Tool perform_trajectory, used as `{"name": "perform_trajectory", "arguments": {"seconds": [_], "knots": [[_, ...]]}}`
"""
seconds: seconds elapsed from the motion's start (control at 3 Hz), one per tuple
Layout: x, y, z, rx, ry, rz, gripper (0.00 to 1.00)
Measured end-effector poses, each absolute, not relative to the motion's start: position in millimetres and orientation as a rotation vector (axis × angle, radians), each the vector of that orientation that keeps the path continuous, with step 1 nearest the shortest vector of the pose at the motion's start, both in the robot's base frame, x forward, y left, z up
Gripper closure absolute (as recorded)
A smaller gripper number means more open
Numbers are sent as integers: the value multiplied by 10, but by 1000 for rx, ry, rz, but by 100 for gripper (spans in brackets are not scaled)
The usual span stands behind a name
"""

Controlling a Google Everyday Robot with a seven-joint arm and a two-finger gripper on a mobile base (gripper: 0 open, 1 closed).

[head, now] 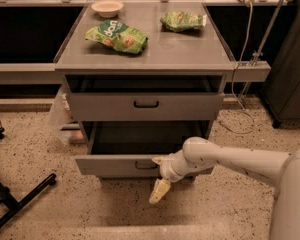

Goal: Close middle drawer

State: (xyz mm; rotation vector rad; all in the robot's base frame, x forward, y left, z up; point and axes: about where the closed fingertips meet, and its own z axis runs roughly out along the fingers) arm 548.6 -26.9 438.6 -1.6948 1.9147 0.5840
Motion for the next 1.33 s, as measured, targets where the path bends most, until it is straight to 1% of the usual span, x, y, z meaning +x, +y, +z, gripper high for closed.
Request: {"name": "perform_trajectory", "arguments": {"seconds": [0.33,1.0,1.33], "knots": [[5807,-20,4425,-1767,1852,576,0],[5830,-42,4361,-1777,1867,570,0],[6000,-237,4238,-1792,1881,562,0]]}}
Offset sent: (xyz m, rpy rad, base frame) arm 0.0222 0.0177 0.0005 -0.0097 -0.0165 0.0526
